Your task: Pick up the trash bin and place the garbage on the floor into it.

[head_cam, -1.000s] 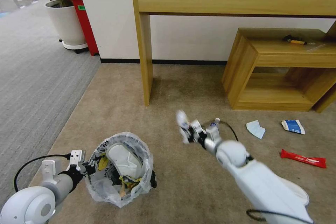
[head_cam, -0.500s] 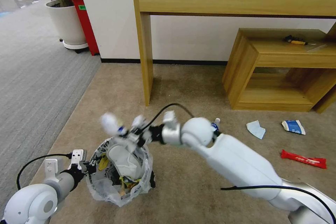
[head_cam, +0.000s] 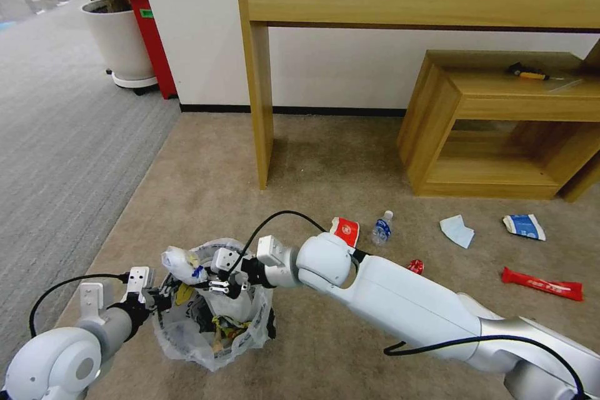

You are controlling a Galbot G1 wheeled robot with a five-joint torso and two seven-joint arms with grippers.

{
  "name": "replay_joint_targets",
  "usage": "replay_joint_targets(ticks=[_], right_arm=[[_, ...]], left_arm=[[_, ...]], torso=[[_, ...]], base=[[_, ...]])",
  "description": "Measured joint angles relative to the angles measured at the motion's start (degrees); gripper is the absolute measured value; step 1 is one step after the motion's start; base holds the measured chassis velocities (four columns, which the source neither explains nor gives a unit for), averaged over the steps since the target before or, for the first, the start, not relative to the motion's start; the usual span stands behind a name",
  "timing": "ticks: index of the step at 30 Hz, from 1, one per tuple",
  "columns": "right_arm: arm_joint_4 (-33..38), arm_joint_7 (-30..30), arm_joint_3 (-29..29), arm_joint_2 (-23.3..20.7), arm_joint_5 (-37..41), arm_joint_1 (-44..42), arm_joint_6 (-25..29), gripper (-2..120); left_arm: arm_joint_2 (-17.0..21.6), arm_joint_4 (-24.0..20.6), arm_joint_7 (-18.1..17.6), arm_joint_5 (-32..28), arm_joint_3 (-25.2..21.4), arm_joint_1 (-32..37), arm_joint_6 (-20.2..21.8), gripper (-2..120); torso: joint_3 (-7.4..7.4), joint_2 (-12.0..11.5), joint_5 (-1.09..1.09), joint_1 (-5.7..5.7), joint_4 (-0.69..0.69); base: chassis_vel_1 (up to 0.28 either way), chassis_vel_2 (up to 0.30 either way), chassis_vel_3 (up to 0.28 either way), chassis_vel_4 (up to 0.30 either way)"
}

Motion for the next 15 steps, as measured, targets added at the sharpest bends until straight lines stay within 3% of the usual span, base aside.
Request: replay_joint_targets(ticks=[10,15], right_arm=[[0.54,4.25,1.01,-0.60,1.94,-1.44,0.14,78],[0.71,7.04,2.43,-0.22,3.71,-2.11,0.12,93]], left_arm=[[0.69,0.13,-0.24,-0.53,-0.07,-0.39,0.00,0],[0.52,0.16,-0.24,-0.59,-0.14,-0.32,0.00,0]], torso=[[0.00,0.00,0.00,0.00,0.00],[0.00,0.00,0.01,0.00,0.00]], base=[[0.000,0.000,0.000,0.000],[0.000,0.000,0.000,0.000]])
